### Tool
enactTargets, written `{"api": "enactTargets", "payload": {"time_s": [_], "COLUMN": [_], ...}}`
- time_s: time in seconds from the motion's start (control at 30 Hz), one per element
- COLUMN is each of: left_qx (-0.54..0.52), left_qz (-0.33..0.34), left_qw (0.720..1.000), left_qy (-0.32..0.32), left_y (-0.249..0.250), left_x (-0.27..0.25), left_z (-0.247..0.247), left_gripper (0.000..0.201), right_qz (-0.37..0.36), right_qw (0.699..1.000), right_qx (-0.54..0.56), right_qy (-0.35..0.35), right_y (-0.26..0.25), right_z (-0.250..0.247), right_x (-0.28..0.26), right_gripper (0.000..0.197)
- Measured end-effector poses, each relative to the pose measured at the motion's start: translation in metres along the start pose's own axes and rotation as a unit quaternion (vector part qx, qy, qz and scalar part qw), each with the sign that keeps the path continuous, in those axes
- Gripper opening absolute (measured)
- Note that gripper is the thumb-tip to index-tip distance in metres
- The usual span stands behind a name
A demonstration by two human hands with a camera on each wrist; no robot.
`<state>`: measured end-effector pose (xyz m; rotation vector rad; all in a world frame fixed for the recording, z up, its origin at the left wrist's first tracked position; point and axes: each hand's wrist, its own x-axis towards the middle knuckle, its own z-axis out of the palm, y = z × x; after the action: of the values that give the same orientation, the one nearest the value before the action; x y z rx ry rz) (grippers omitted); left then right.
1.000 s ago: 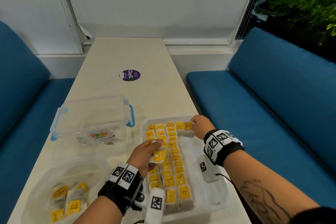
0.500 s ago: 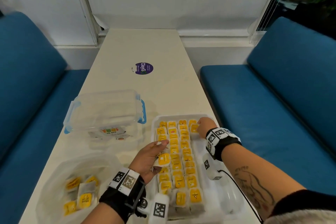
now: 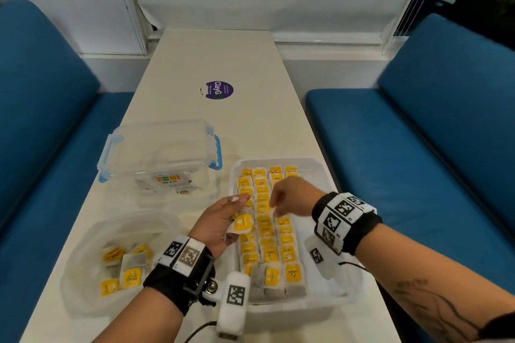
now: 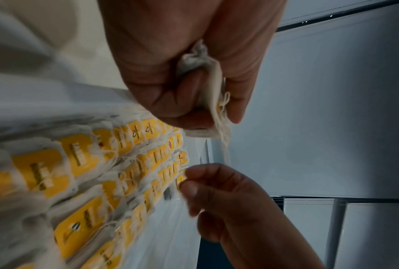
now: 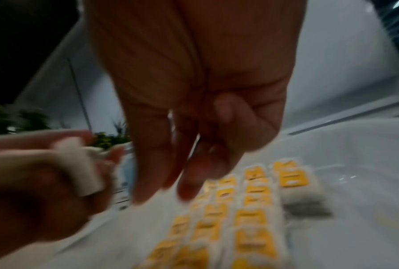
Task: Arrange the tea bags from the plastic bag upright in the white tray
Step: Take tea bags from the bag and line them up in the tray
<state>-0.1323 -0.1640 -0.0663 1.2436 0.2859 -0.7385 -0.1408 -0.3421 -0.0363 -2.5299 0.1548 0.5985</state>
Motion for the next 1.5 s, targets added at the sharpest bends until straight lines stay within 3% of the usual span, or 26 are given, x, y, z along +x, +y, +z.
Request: {"api": "enactTargets", "payload": {"time_s": [0.07, 0.13, 0.23, 0.33, 0.6, 0.67, 0.77, 0.83, 0.93, 1.1, 1.2, 1.27, 1.37, 1.4, 1.5], "left_qx": [0.007, 0.005, -0.011, -0.038, -0.022, 0.019, 0.128, 0.201, 0.264, 0.261, 0.215, 0.152, 0.063, 0.040, 0.031], "left_qz": [0.006, 0.010, 0.010, 0.013, 0.024, 0.035, 0.063, 0.070, 0.055, 0.012, 0.002, 0.004, 0.038, 0.051, 0.077], "left_qw": [1.000, 1.000, 1.000, 0.999, 0.999, 0.999, 0.990, 0.977, 0.960, 0.957, 0.966, 0.977, 0.989, 0.991, 0.992], "left_qy": [0.007, 0.010, 0.008, 0.006, 0.022, 0.025, 0.019, -0.005, -0.077, -0.125, -0.142, -0.151, -0.129, -0.118, -0.091], "left_y": [0.000, 0.001, 0.002, 0.003, -0.004, -0.005, -0.004, -0.004, -0.003, 0.003, 0.003, 0.003, 0.002, 0.002, 0.003], "left_x": [-0.003, -0.007, -0.012, -0.019, -0.028, -0.028, -0.027, -0.024, -0.022, -0.015, -0.009, -0.005, 0.005, 0.009, 0.012], "left_z": [0.000, -0.001, -0.003, -0.007, -0.022, -0.026, -0.029, -0.026, -0.015, 0.006, 0.015, 0.021, 0.028, 0.032, 0.044], "left_gripper": [0.012, 0.012, 0.017, 0.015, 0.012, 0.009, 0.006, 0.021, 0.043, 0.031, 0.022, 0.013, 0.035, 0.038, 0.016], "right_qz": [-0.040, -0.060, -0.068, -0.072, -0.062, -0.056, -0.048, -0.031, -0.026, -0.025, -0.026, -0.006, 0.076, 0.094, 0.082], "right_qw": [0.988, 0.969, 0.933, 0.908, 0.895, 0.907, 0.959, 0.979, 0.986, 0.992, 0.995, 0.995, 0.969, 0.957, 0.927], "right_qx": [-0.057, -0.144, -0.293, -0.363, -0.396, -0.362, -0.215, -0.114, -0.062, -0.017, 0.036, 0.095, 0.217, 0.257, 0.362], "right_qy": [-0.138, -0.190, -0.199, -0.195, -0.193, -0.206, -0.180, -0.164, -0.155, -0.120, -0.087, -0.020, 0.091, 0.091, 0.054], "right_y": [-0.020, -0.031, -0.042, -0.047, -0.054, -0.059, -0.060, -0.058, -0.058, -0.042, -0.029, -0.017, 0.001, 0.005, 0.009], "right_z": [0.014, 0.029, 0.049, 0.065, 0.075, 0.063, 0.031, 0.009, -0.016, -0.031, -0.034, -0.035, -0.036, -0.036, -0.032], "right_x": [-0.016, -0.019, -0.015, -0.010, -0.008, -0.011, -0.019, -0.024, -0.028, -0.028, -0.030, -0.030, -0.032, -0.034, -0.040], "right_gripper": [0.026, 0.030, 0.034, 0.033, 0.025, 0.028, 0.013, 0.014, 0.018, 0.020, 0.017, 0.013, 0.029, 0.032, 0.023]}}
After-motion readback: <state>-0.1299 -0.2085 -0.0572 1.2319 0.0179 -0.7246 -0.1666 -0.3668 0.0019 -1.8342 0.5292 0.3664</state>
